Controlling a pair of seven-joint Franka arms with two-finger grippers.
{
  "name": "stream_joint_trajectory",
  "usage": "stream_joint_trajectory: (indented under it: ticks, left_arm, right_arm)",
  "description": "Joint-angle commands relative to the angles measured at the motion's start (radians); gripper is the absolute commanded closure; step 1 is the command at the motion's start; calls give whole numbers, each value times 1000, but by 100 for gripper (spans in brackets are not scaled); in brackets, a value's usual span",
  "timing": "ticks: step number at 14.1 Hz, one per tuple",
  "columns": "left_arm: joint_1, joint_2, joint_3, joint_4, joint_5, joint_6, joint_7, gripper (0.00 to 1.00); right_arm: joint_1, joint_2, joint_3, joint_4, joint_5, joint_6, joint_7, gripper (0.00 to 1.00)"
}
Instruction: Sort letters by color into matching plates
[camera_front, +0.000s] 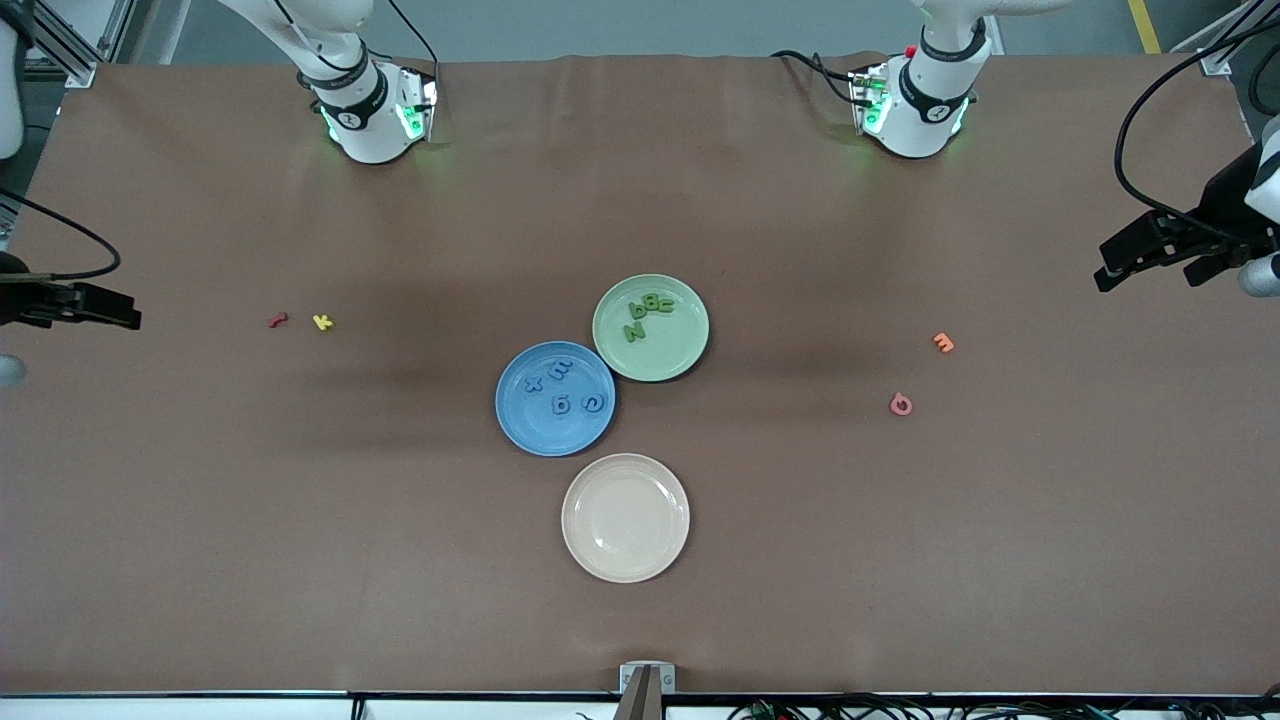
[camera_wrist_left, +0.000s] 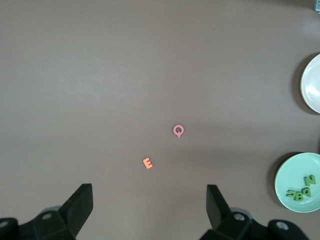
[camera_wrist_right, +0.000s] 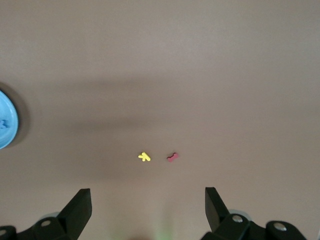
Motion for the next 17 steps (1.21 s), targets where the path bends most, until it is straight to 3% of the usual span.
stream_joint_trajectory:
  ticks: [1, 6, 8, 13, 15, 17]
  left_arm:
    - [1, -17, -2, -8, 4, -11, 2, 0]
    - [-2, -17, -2, -8, 4, -11, 2, 0]
    - [-2, -17, -2, -8, 4, -11, 2, 0]
    - [0, -17, -2, -8, 4, -11, 2, 0]
    - [0, -17, -2, -8, 4, -11, 2, 0]
    - [1, -17, -2, -8, 2, -11, 2, 0]
  right_arm:
    - [-26, 7, 19, 41, 23, -15, -11, 0]
    - [-16, -1, 26, 43, 23, -18, -6, 0]
    - [-22, -13, 20, 44, 23, -85, -14, 0]
    - [-26, -100, 20, 15, 25, -176, -5, 0]
    - [3, -172, 10, -50, 28, -168, -3, 0]
    - [122, -229, -108, -109, 31, -150, -3, 0]
